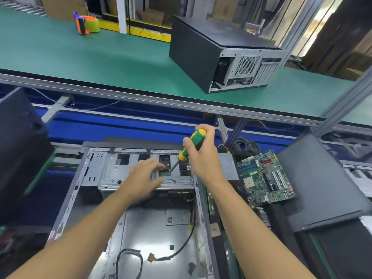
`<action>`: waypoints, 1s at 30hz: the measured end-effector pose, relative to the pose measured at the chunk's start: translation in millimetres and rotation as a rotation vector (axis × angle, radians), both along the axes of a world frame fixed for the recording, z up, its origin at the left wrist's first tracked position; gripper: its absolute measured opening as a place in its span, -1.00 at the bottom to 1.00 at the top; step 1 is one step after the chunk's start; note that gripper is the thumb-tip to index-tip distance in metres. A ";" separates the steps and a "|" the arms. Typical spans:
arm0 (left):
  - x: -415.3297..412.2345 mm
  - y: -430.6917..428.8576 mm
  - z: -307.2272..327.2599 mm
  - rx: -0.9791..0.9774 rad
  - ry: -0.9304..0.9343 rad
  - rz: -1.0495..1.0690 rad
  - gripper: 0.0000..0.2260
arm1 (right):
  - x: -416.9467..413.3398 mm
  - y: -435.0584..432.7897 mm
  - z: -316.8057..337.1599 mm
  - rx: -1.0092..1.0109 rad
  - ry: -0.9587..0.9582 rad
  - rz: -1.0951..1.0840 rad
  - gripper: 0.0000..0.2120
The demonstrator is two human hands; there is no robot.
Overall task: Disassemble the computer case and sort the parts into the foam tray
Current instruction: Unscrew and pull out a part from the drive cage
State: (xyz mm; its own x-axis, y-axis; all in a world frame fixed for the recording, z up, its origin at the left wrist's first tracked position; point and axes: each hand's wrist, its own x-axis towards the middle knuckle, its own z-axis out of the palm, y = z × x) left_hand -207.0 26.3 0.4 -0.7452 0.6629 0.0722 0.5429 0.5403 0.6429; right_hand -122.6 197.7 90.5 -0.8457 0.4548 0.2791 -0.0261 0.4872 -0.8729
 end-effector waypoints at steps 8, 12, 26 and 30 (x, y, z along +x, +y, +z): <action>-14.0 13.5 -6.2 0.028 -0.034 0.134 -0.63 | -14.3 7.7 -6.9 0.050 -0.018 0.023 -0.69; -18.2 5.7 -11.0 0.049 -0.024 0.086 -0.69 | -17.0 11.5 -10.0 -0.004 -0.039 0.077 -0.72; -18.0 7.3 -23.1 0.175 0.029 0.236 -0.79 | -41.3 9.6 -20.5 -0.026 -0.064 0.050 -0.74; -18.1 7.5 -22.8 0.178 0.029 0.227 -0.79 | -46.2 9.2 -22.5 -0.053 -0.078 0.059 -0.75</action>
State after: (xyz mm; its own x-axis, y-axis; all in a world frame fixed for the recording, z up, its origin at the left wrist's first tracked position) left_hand -225.1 33.7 -22.3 -0.8689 0.4546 0.1958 0.4406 0.5302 0.7244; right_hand -168.7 206.8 68.0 -0.8896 0.4162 0.1880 0.0159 0.4396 -0.8981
